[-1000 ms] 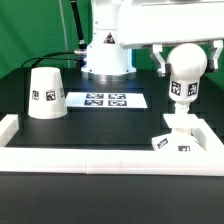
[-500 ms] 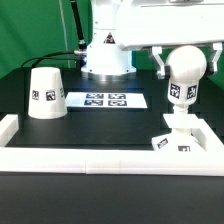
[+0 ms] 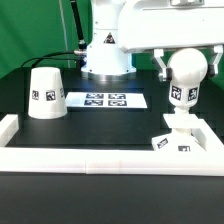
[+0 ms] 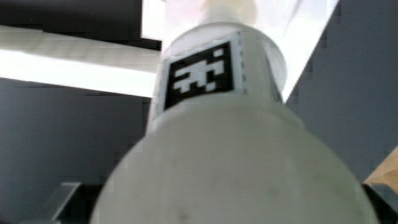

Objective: Assemble lamp

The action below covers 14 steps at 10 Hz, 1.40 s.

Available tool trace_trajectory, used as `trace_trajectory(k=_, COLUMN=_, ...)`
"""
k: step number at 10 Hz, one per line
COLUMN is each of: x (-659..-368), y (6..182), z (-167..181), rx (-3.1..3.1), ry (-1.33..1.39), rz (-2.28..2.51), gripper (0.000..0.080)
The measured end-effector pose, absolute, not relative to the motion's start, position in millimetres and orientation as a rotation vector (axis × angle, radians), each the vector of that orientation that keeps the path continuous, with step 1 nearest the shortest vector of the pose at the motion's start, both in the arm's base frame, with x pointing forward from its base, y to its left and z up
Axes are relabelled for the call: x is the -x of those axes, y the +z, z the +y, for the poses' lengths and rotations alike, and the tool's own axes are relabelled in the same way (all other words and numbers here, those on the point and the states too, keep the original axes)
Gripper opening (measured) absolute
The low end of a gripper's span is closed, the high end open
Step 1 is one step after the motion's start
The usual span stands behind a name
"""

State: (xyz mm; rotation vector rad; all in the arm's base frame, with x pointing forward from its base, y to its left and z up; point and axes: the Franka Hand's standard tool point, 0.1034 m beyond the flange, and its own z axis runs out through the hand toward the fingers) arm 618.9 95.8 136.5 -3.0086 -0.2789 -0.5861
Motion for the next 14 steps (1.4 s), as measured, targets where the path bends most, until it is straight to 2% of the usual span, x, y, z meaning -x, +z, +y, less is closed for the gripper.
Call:
trace_trajectory(k=8, x=-609.6, y=119.1, z=102.0, rx=3.012, ry=-0.553, rz=-0.295, gripper=0.0579)
trace_trajectory(k=13, x=-612.0, y=119.3, z=100.2, rx=3.005, ry=-0.613, rz=-0.289, gripper=0.0579)
trace_trajectory(k=14, x=-612.0, y=119.3, z=100.2, rx=3.005, ry=-0.613, rz=-0.289, gripper=0.067)
